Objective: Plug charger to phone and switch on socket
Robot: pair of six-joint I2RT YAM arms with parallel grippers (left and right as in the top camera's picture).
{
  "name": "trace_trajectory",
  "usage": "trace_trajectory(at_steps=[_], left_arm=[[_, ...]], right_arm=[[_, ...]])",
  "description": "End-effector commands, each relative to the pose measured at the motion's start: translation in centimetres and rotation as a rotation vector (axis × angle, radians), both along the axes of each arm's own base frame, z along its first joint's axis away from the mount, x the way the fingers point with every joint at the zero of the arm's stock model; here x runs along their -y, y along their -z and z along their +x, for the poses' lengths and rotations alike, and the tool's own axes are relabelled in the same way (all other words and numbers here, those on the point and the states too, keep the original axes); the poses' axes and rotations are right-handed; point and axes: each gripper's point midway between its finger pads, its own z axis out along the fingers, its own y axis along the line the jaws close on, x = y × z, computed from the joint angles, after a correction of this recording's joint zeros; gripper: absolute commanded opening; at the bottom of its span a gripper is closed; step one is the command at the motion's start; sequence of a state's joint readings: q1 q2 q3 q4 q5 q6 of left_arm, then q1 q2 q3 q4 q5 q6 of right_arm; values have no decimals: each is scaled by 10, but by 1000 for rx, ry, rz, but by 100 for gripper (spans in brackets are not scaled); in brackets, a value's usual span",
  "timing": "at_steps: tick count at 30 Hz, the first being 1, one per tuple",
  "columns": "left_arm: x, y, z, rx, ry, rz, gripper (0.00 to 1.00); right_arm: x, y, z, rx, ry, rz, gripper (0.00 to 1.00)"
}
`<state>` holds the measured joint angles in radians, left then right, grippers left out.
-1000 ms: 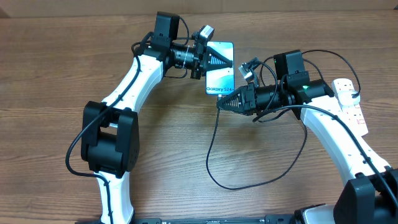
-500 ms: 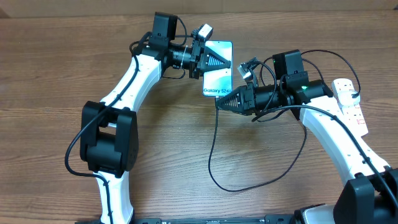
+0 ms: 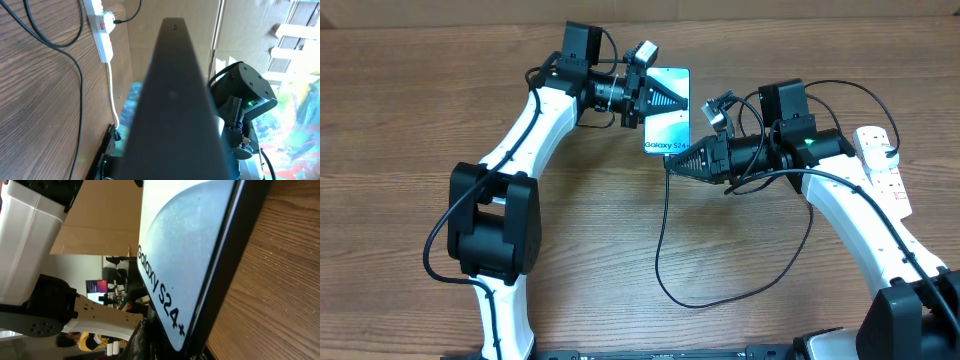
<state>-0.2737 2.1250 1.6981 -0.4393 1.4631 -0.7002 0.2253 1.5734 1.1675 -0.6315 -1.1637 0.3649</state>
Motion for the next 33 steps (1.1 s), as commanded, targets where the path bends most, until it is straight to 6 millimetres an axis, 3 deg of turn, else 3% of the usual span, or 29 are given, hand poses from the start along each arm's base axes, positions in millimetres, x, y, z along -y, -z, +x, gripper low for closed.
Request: trace_trajectory(at_steps=[1,22,33], left_arm=[[18,-26,-36,18,139,-100,4],[20,-23,-44,-8,147,-93,4],[25,-31,-50,16,163,-100,4]], right_arm=[[9,-9,25,104,79,-37,4],[9,-13,36,119,120,-39,4],[11,-12,37,117,128,-44,4]])
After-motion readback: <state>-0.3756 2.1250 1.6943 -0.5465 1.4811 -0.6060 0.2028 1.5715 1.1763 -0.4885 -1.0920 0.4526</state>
